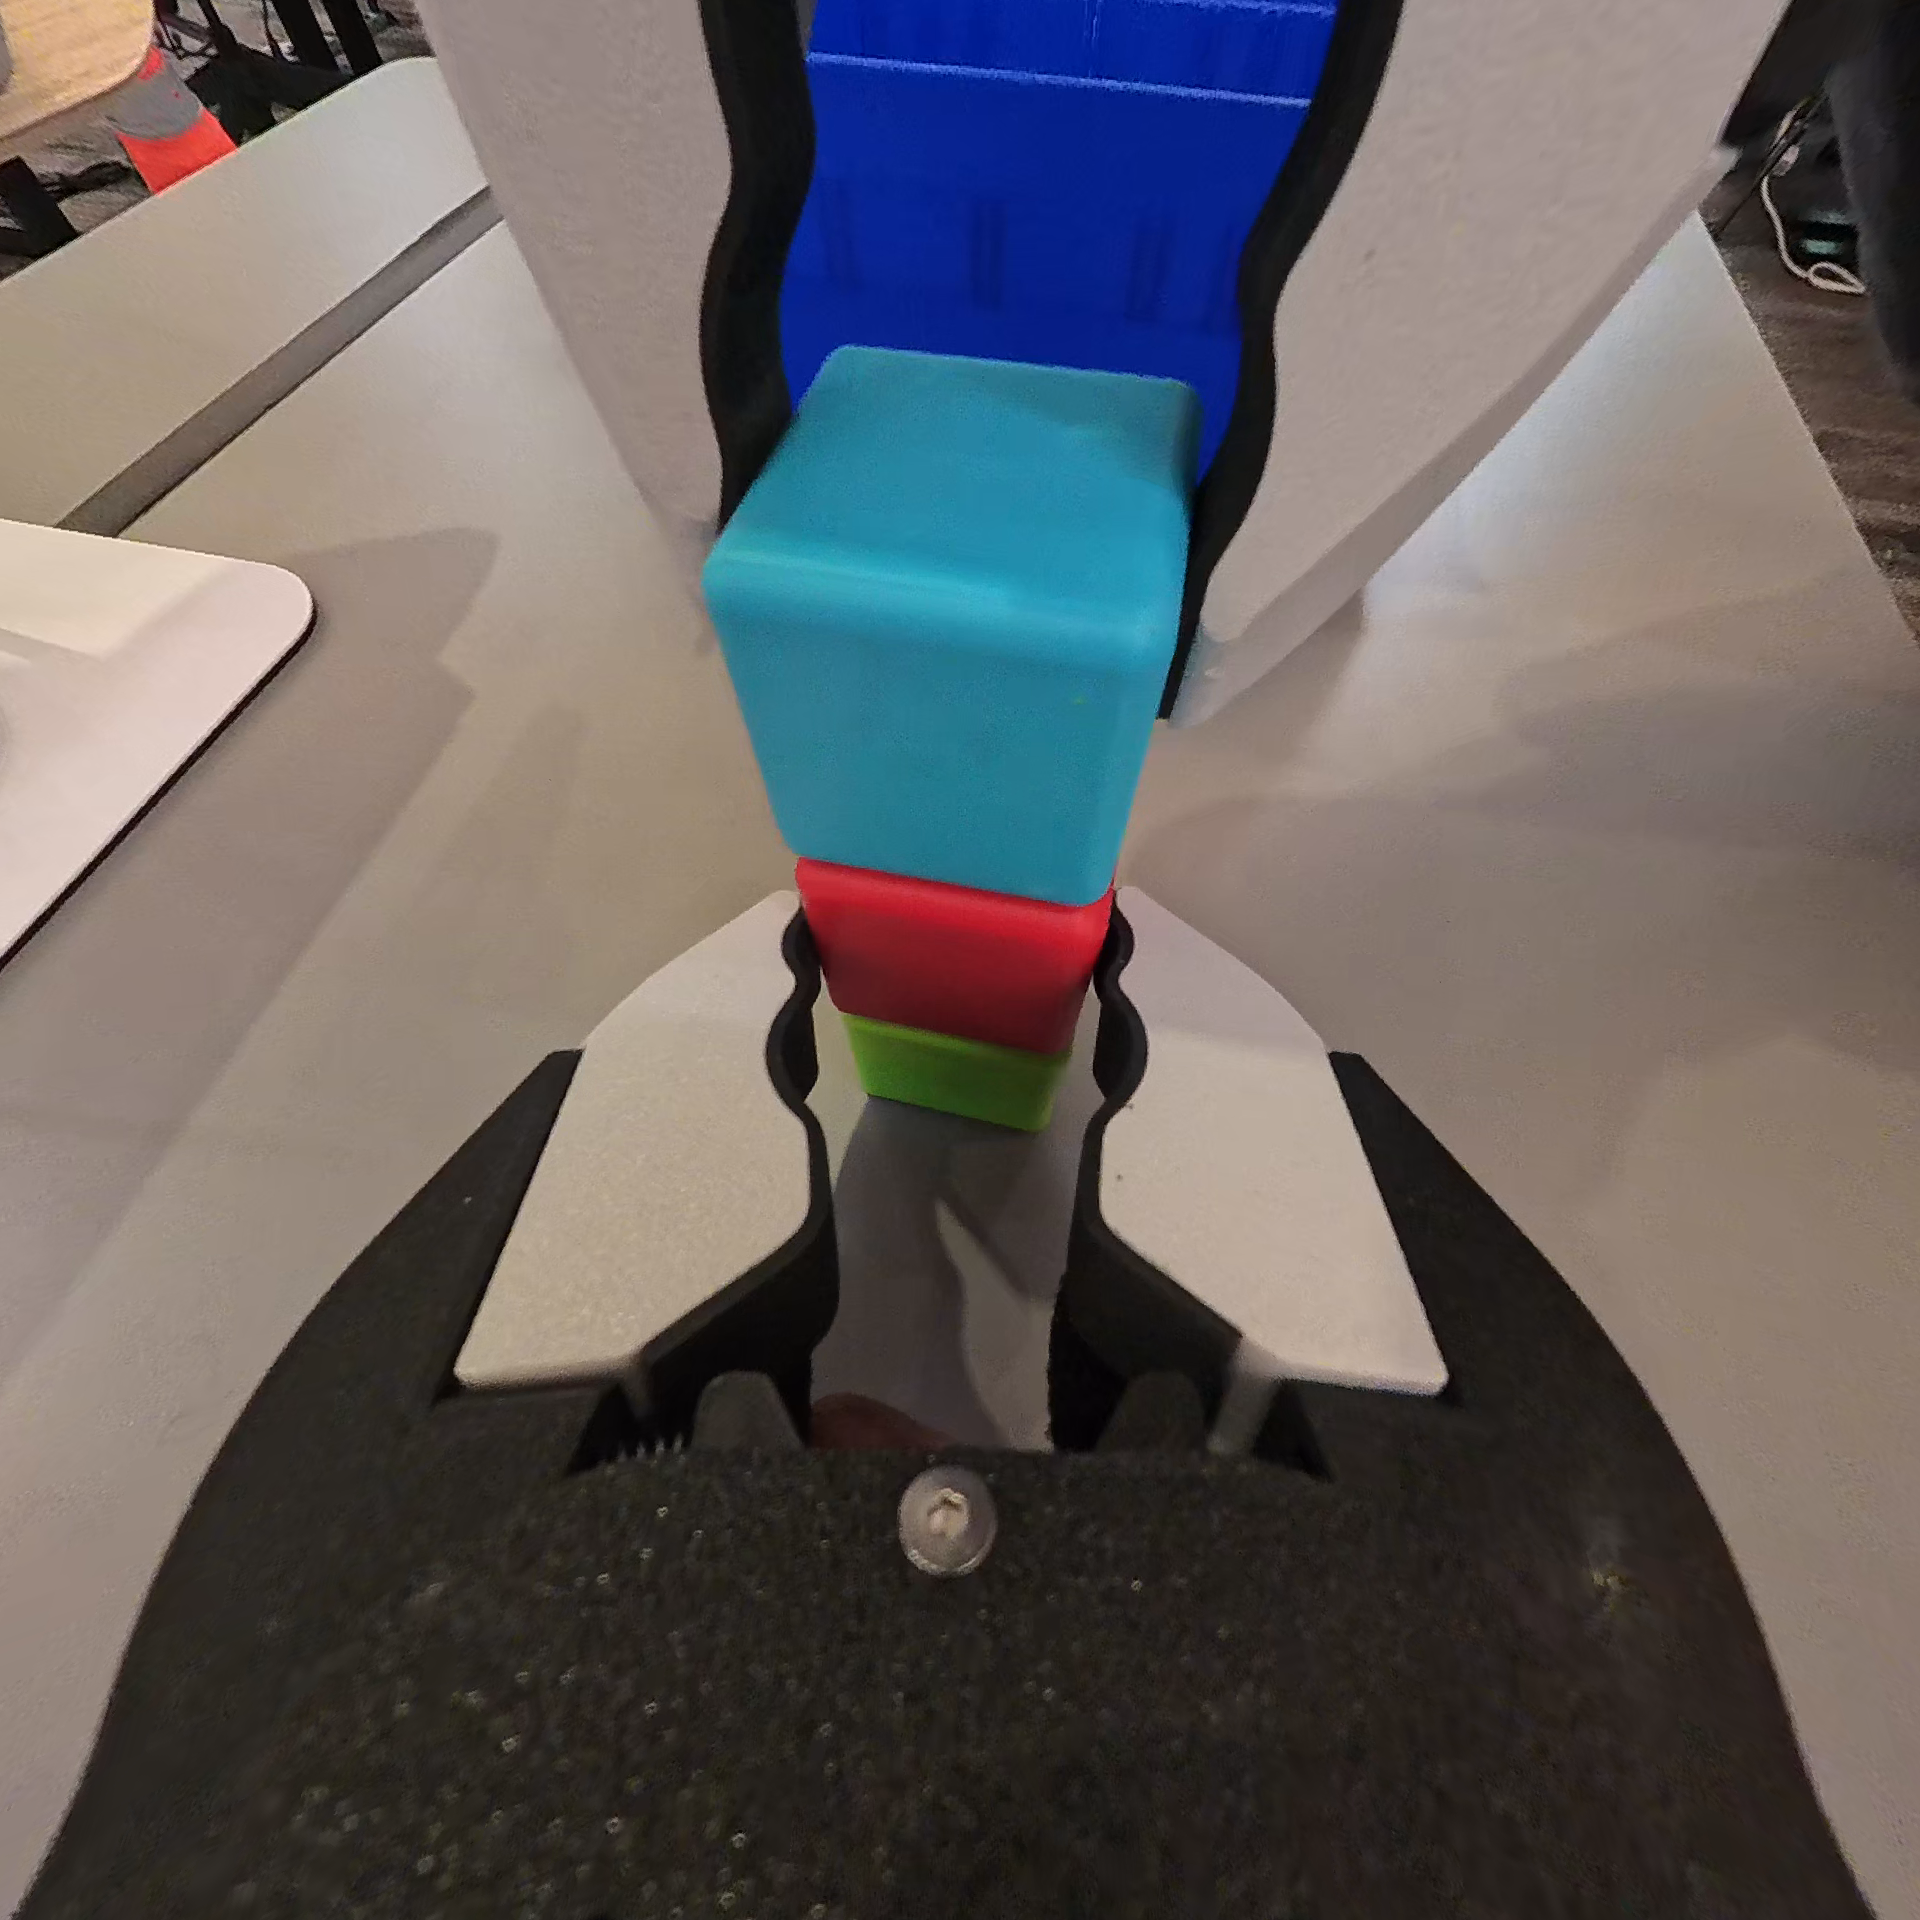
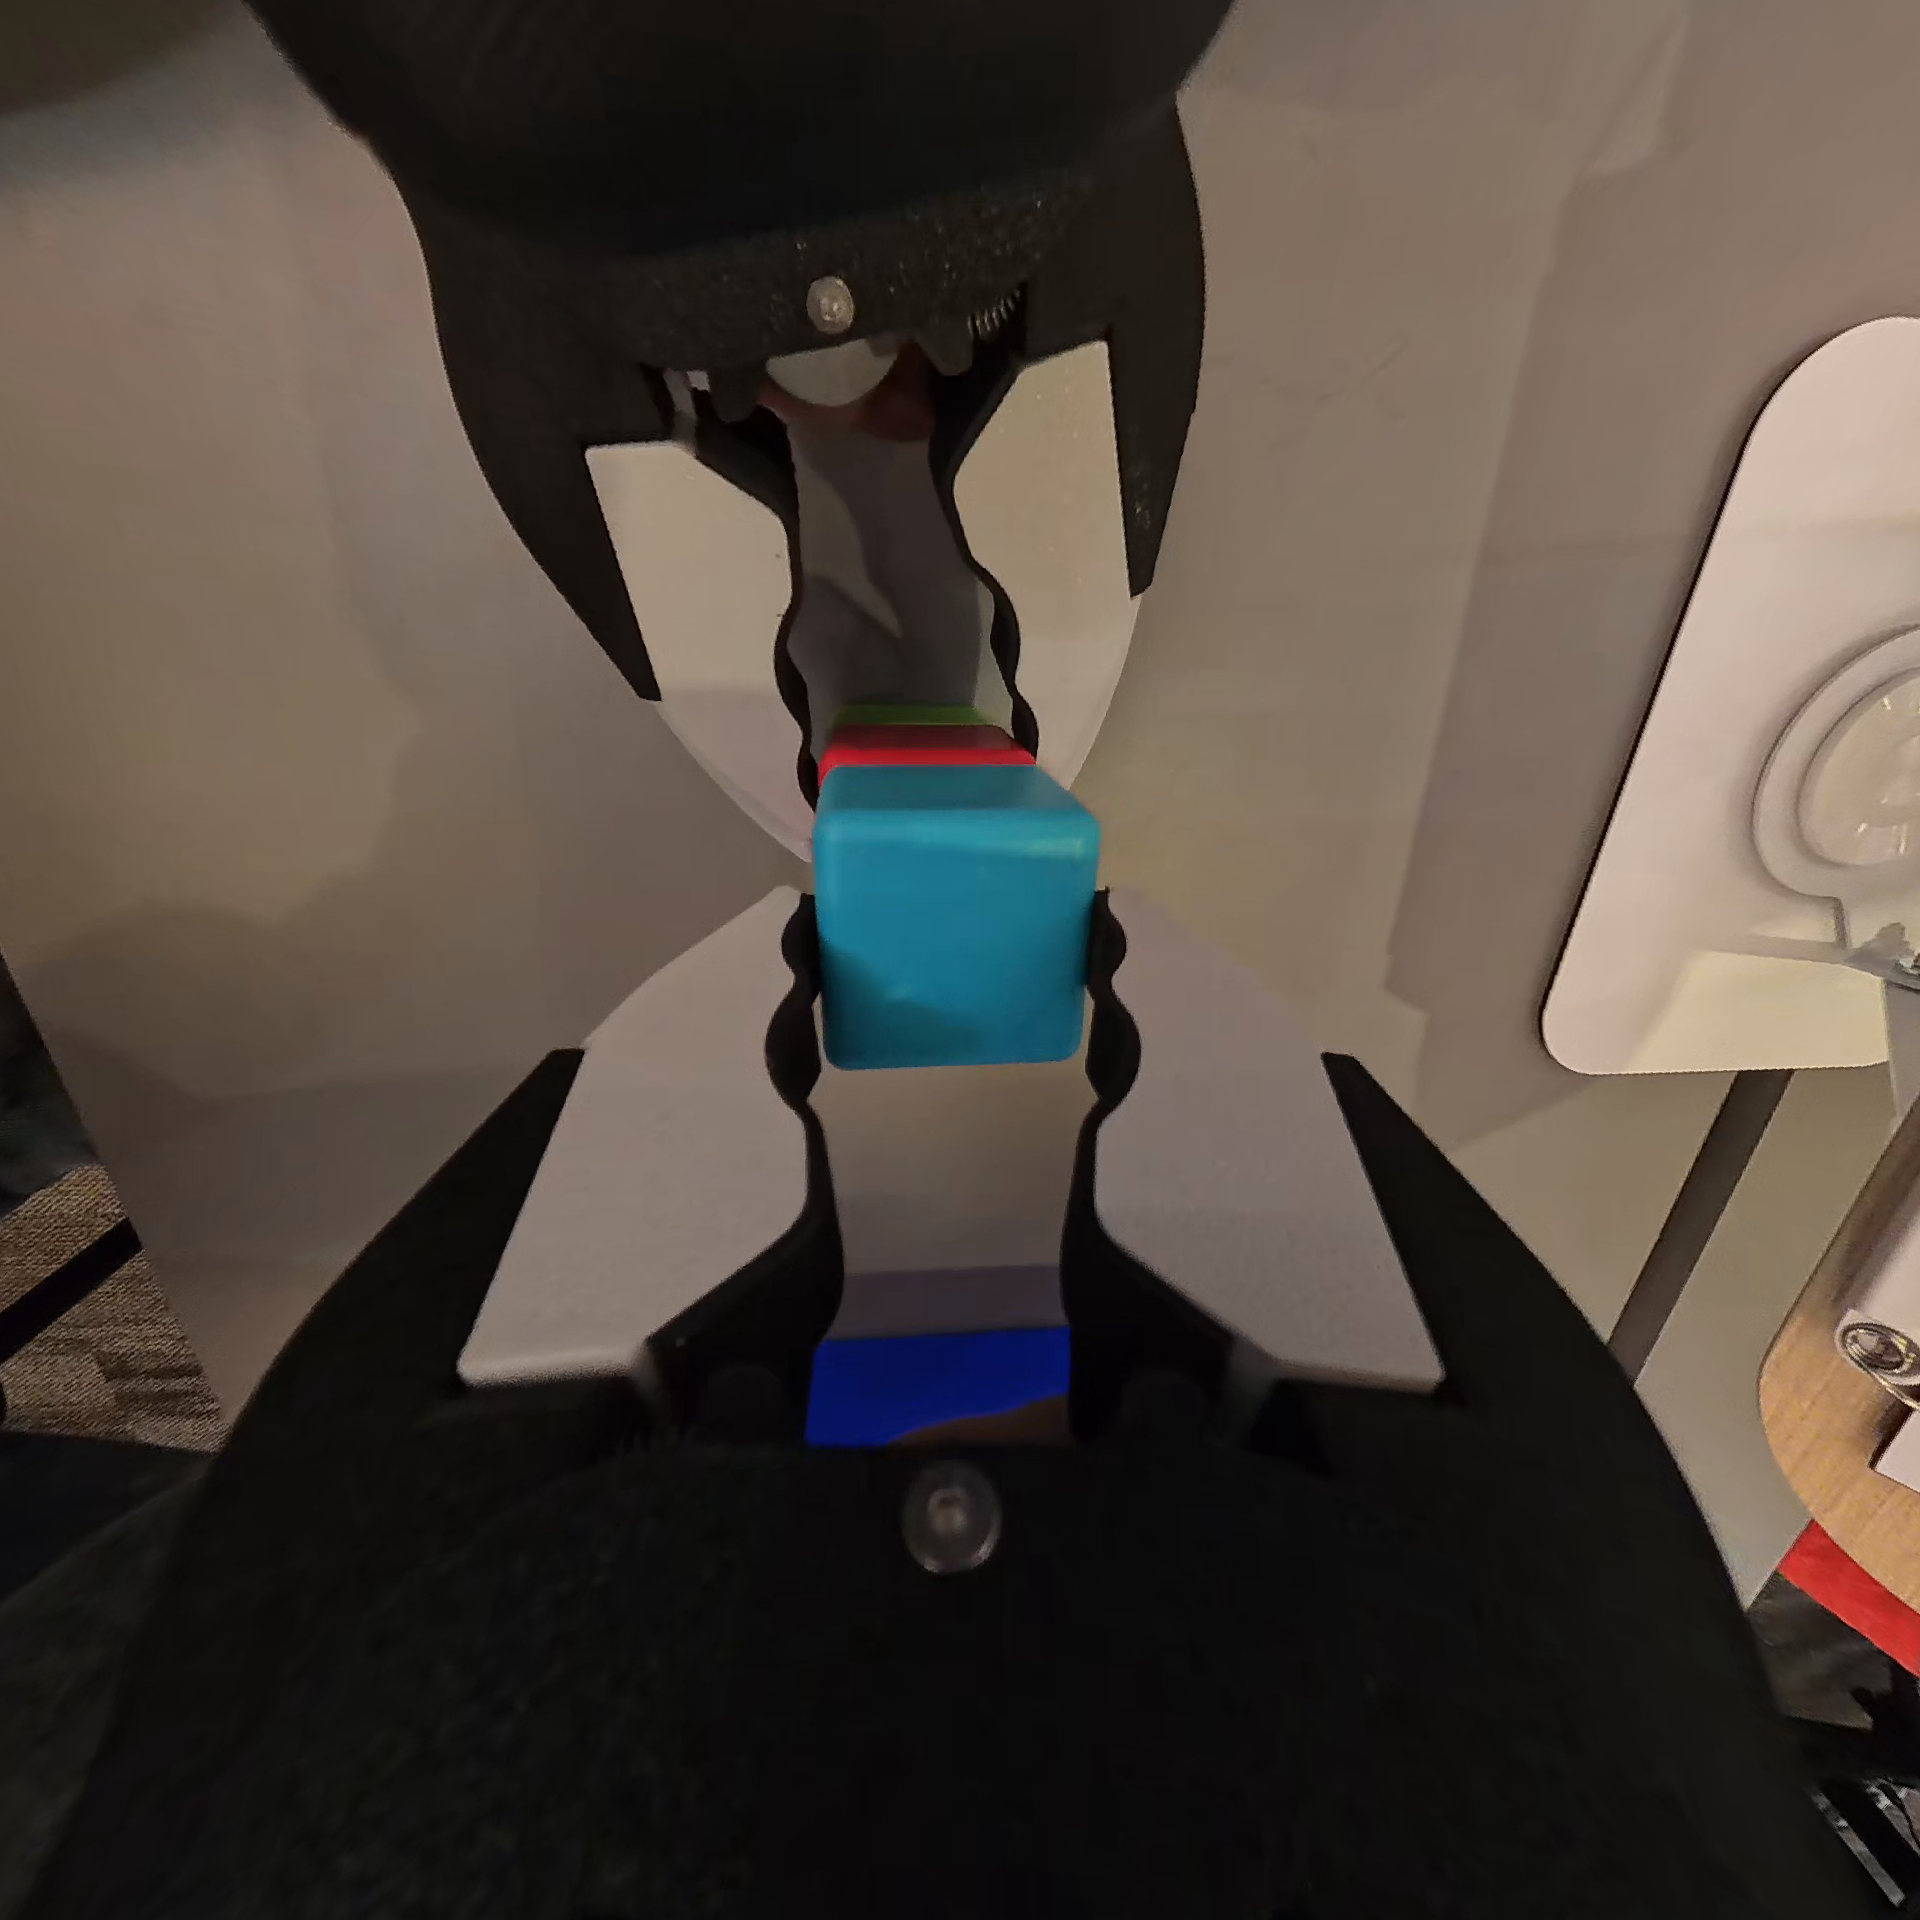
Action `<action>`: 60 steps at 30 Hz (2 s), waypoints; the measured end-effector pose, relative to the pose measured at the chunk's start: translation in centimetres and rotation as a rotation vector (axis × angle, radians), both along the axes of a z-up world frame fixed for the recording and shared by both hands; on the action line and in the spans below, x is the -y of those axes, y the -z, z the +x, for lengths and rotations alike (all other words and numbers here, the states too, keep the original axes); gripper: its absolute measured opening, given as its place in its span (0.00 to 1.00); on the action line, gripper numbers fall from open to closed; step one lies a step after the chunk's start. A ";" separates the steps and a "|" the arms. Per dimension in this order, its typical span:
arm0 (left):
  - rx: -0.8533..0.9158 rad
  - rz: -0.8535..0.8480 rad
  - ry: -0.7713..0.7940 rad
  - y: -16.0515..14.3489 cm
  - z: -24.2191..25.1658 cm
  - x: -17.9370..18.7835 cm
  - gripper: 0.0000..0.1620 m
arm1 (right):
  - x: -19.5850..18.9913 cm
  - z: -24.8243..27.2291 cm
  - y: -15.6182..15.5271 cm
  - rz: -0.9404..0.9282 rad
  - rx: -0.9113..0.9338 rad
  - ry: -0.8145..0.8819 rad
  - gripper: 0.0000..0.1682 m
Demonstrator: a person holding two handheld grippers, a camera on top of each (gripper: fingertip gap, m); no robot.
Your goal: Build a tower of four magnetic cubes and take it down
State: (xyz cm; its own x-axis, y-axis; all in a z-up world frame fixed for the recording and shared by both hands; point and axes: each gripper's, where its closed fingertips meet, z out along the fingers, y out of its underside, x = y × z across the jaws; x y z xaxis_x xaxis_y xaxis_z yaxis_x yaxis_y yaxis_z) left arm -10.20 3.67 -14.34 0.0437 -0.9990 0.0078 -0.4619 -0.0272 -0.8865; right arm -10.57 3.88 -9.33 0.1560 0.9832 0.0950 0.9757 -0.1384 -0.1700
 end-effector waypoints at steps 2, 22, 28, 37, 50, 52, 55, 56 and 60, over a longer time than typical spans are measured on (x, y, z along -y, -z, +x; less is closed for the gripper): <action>0.000 0.001 0.003 0.0 0.0 0.1 0.31 | 0.0 0.1 0.0 -0.004 -0.002 0.003 0.29; -0.004 0.023 -0.006 0.0 0.1 0.1 0.31 | 2.9 10.7 -18.3 0.372 -0.091 0.230 0.29; -0.005 0.023 -0.005 0.0 0.0 0.1 0.31 | 3.9 25.2 -14.4 0.336 -0.028 0.579 0.29; -0.006 0.022 0.000 0.1 0.0 0.2 0.31 | 7.5 34.7 -1.1 0.115 -0.023 0.876 0.29; -0.006 0.024 0.002 0.0 -0.1 0.3 0.31 | 8.6 34.7 7.5 -0.032 0.079 0.954 0.30; -0.006 0.025 0.004 0.0 -0.1 0.3 0.31 | 8.7 34.5 7.9 -0.039 0.081 0.954 0.30; -0.006 0.028 0.007 0.0 -0.1 0.4 0.31 | 9.0 34.5 8.1 -0.034 0.086 0.945 0.30; -0.006 0.031 0.006 0.0 -0.1 0.4 0.31 | 9.0 34.5 8.1 -0.026 0.081 0.944 0.30; -0.047 0.033 0.006 0.6 -0.1 0.6 0.37 | 8.6 34.0 6.7 0.040 0.020 0.940 0.37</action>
State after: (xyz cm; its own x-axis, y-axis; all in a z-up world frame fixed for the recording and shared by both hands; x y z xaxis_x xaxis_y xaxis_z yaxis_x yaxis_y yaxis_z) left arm -10.31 3.11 -14.99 0.0371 -0.9989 -0.0274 -0.5030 0.0050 -0.8643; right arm 23.43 -4.68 -16.06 0.8820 0.4507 0.1375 0.4696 -0.8651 -0.1763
